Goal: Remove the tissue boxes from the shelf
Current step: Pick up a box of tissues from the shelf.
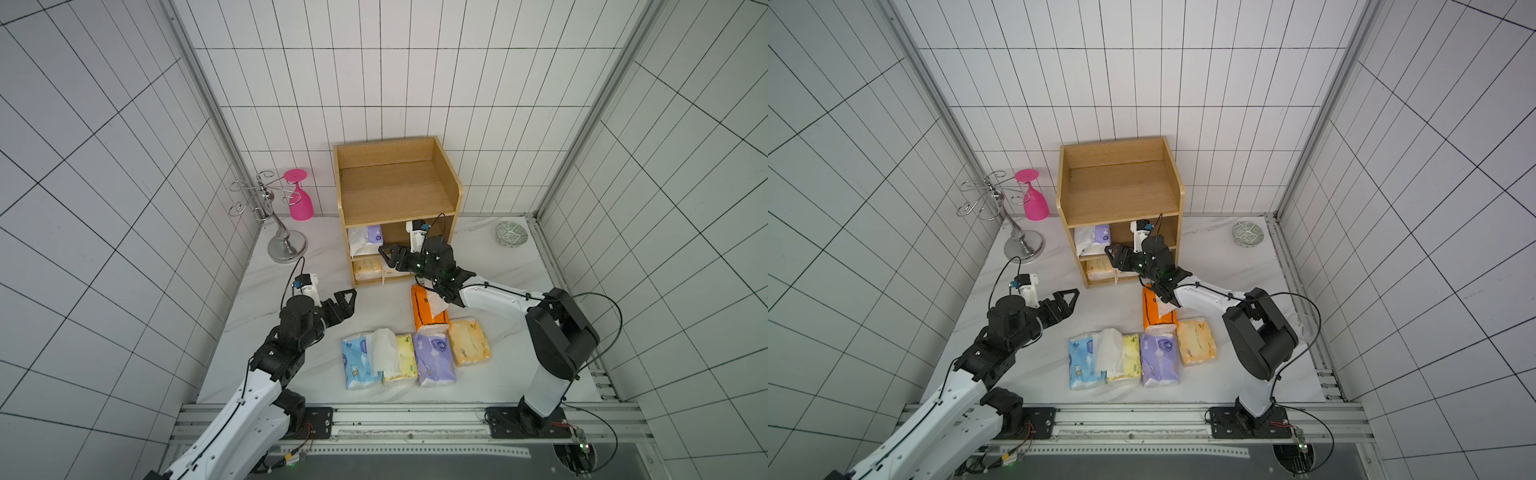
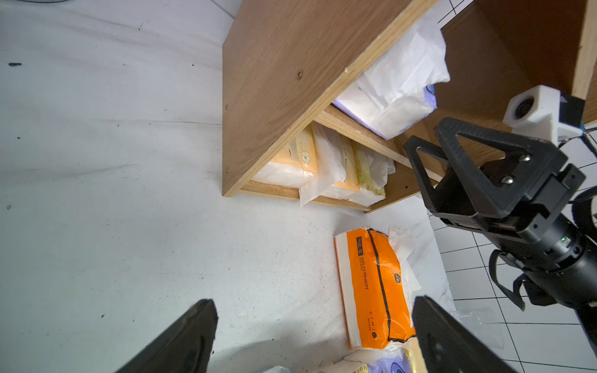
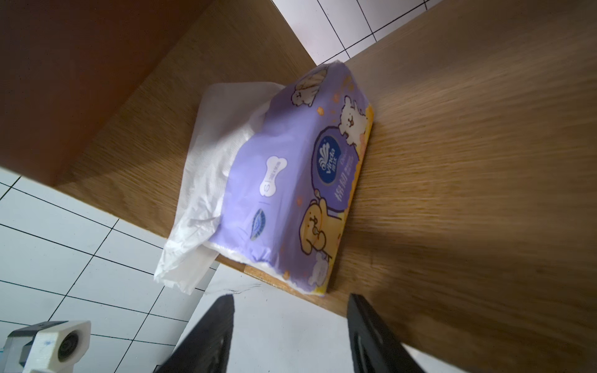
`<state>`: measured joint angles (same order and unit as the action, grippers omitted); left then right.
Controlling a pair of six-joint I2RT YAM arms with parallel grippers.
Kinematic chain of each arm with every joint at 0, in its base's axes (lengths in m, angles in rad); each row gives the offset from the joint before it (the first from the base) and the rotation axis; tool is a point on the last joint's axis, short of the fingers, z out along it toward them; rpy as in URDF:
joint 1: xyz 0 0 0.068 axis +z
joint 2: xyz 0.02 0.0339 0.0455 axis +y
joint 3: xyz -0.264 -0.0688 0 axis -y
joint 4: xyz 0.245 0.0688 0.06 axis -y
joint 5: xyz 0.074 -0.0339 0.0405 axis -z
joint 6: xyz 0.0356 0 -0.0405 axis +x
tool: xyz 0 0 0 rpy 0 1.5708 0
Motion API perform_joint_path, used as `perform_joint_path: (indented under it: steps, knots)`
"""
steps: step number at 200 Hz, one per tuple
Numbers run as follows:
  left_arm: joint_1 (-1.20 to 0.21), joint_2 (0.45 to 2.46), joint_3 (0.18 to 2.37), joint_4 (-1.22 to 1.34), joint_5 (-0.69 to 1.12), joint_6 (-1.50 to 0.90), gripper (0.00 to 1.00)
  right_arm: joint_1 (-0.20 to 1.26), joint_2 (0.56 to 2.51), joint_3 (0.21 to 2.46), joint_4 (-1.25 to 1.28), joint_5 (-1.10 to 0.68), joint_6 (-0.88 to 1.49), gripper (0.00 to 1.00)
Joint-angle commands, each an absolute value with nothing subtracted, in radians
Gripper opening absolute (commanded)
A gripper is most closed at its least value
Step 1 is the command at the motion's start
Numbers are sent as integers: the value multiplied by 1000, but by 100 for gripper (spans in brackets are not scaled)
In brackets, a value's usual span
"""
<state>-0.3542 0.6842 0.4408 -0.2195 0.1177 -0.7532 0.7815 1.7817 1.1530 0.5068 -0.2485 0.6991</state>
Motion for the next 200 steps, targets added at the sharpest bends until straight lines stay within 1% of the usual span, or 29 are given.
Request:
perform_joint_path:
  steps: [1, 59, 80, 85, 89, 99, 119, 126, 136, 148, 170, 200]
  knots:
    - [-347, 666, 412, -207, 126, -736, 98, 789, 1812, 1248, 535, -260, 687, 60]
    - [-344, 630, 407, -246, 135, -739, 98, 796, 1869, 1312, 520, -267, 682, 60]
    - [-345, 595, 406, -276, 131, -739, 98, 798, 1878, 1333, 490, -249, 660, 57]
    - [-344, 587, 405, -283, 129, -737, 98, 797, 1880, 1338, 481, -246, 654, 54]
    - [-343, 581, 407, -291, 127, -737, 98, 798, 1881, 1343, 474, -244, 650, 50]
    - [-343, 566, 414, -317, 121, -735, 98, 797, 1881, 1352, 454, -241, 639, 37]
    - [-343, 524, 443, -390, 116, -729, 98, 798, 1860, 1358, 414, -249, 619, 15]
    - [-344, 504, 452, -419, 113, -727, 98, 799, 1847, 1356, 394, -254, 608, 9]
    - [-344, 472, 461, -453, 107, -724, 98, 802, 1824, 1353, 355, -258, 587, 4]
    - [-343, 432, 466, -491, 96, -718, 98, 807, 1793, 1346, 307, -259, 554, 0]
    - [-344, 382, 461, -524, 64, -710, 98, 817, 1744, 1312, 241, -234, 525, 0]
    - [-344, 414, 469, -497, 82, -707, 98, 838, 1697, 1234, 230, -210, 523, 0]
